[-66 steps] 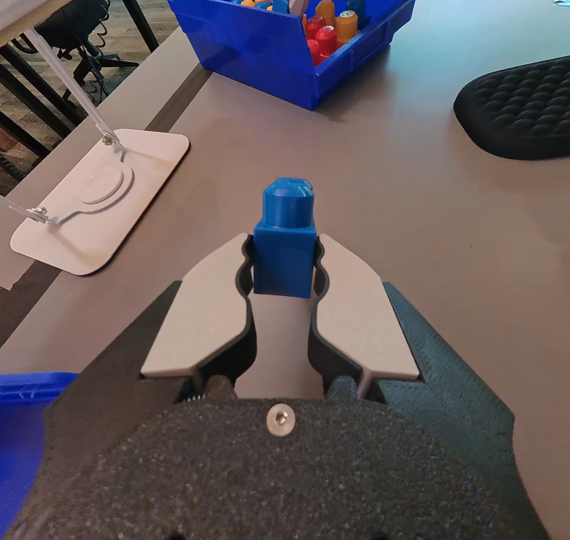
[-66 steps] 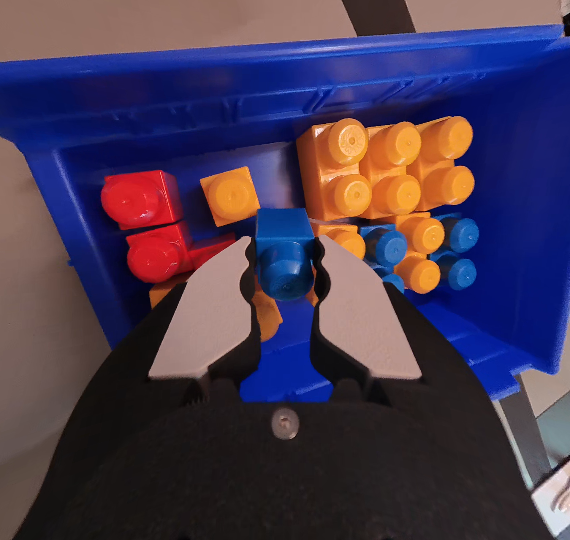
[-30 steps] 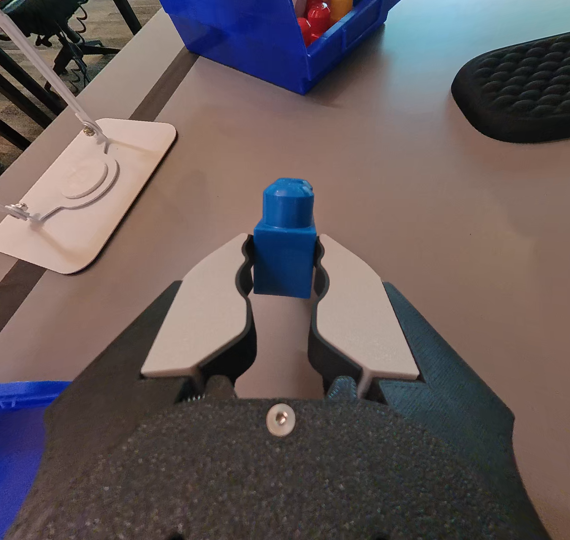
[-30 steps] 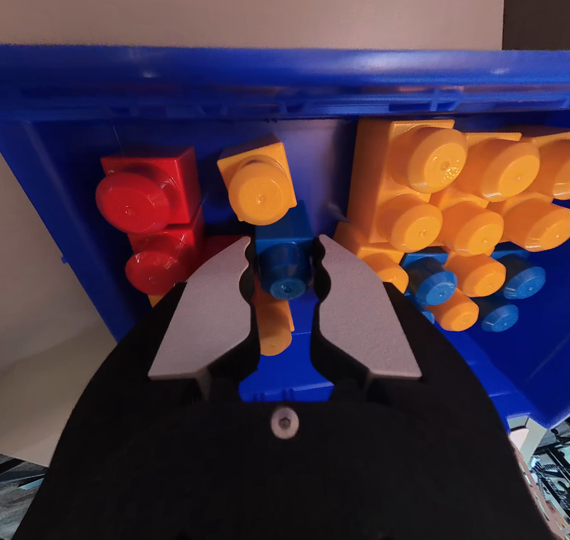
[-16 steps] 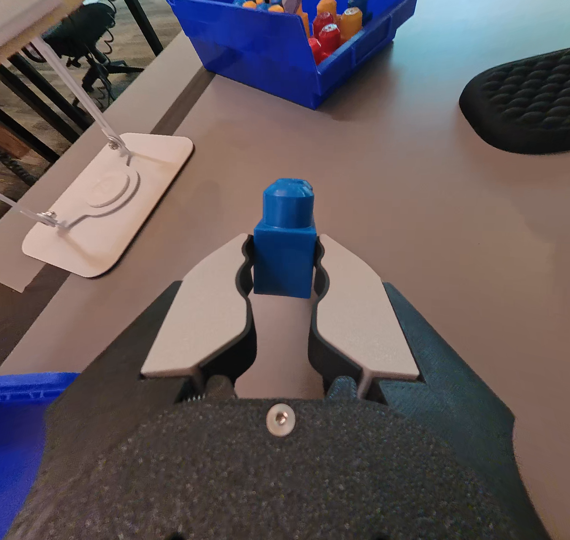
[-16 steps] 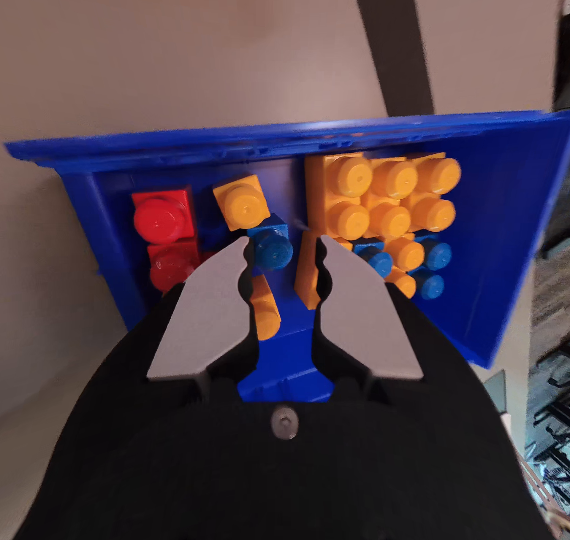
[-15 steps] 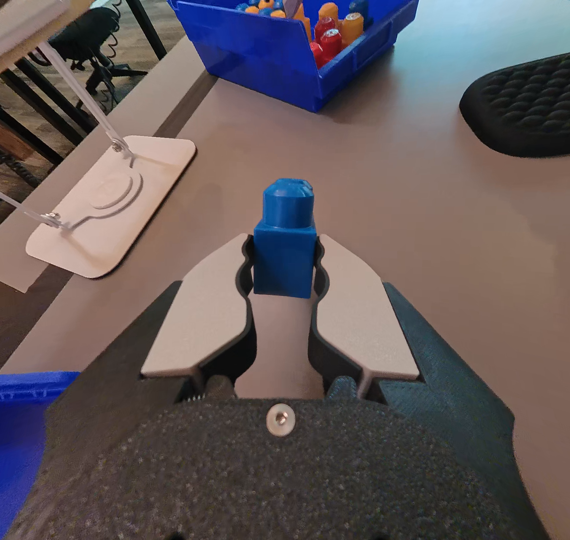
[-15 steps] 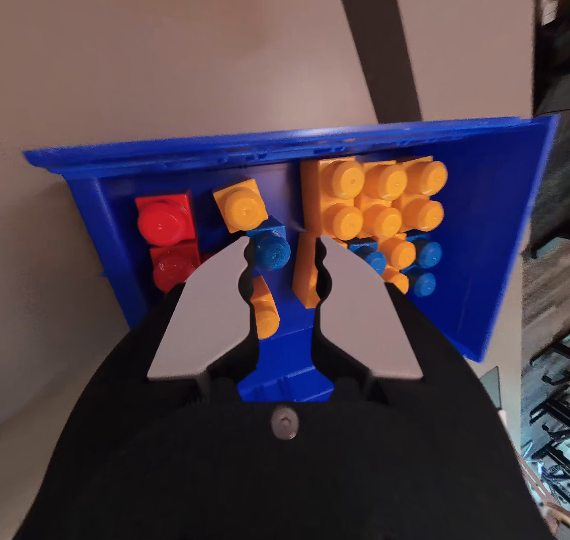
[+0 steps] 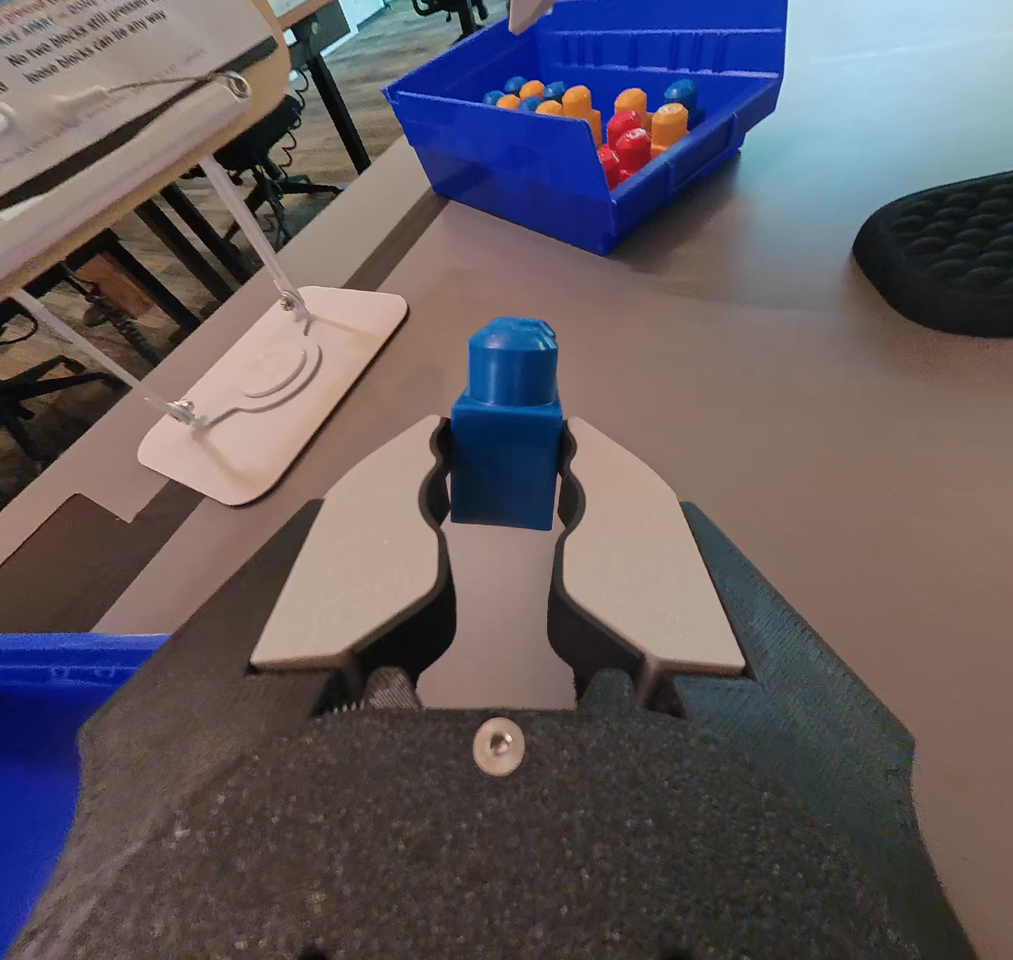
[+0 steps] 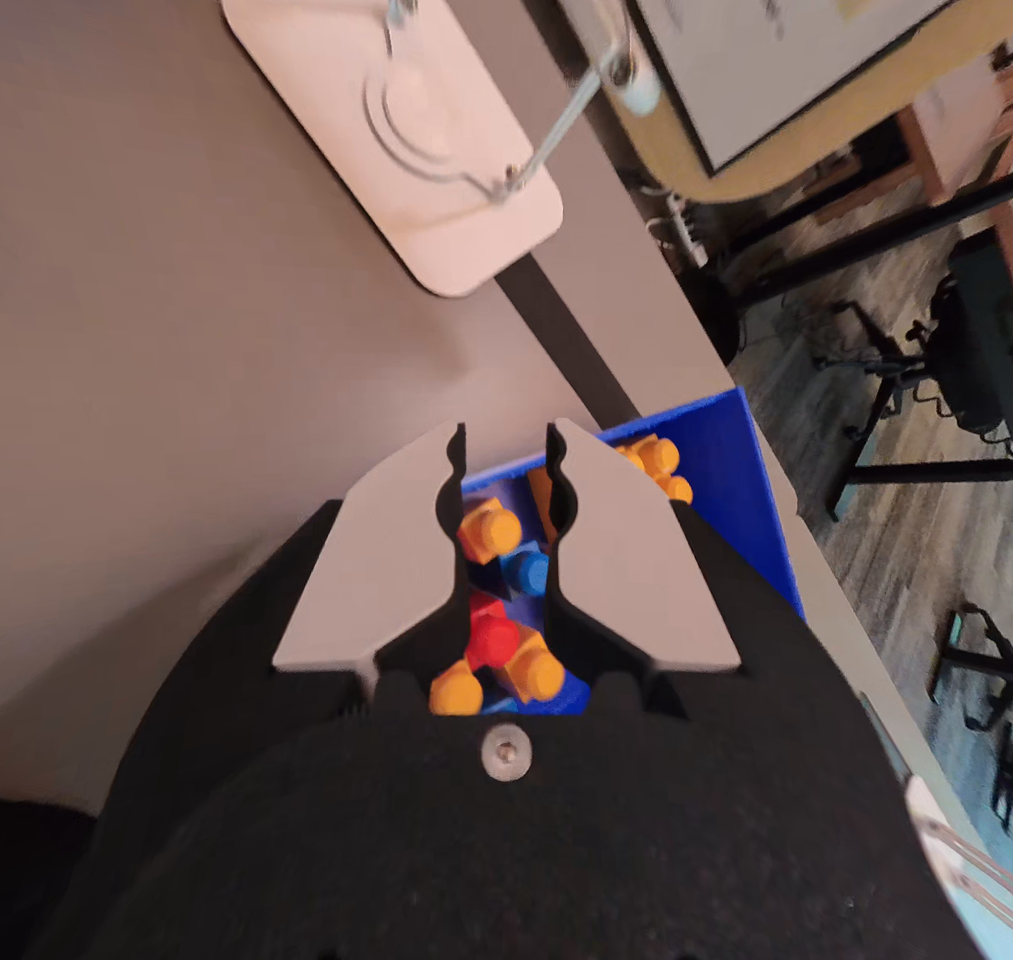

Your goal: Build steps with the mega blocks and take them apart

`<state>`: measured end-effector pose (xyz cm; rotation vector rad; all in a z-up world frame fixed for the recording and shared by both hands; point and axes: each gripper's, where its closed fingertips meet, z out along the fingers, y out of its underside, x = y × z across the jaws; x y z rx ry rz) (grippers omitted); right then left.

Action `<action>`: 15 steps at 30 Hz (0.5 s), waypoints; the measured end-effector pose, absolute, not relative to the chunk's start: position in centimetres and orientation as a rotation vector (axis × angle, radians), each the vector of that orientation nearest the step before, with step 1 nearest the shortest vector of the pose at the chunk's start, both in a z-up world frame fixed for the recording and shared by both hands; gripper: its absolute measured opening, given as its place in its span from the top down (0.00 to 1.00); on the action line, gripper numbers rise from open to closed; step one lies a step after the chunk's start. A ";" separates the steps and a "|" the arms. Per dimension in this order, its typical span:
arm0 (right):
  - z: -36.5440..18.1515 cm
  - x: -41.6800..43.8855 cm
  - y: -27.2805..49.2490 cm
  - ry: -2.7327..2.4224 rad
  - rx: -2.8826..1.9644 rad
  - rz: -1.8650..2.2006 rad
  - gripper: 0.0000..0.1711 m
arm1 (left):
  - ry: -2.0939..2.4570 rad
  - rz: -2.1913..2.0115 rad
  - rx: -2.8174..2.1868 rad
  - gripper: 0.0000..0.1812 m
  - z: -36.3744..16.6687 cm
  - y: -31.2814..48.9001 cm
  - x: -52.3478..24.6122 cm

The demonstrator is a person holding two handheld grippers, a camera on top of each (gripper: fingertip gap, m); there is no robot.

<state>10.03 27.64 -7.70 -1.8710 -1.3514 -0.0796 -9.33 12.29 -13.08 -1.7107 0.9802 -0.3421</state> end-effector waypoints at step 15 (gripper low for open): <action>-7.5 -1.0 21.2 -1.069 -1.664 0.364 0.88 | 0.871 -0.338 -1.620 0.80 -10.5 12.5 -10.2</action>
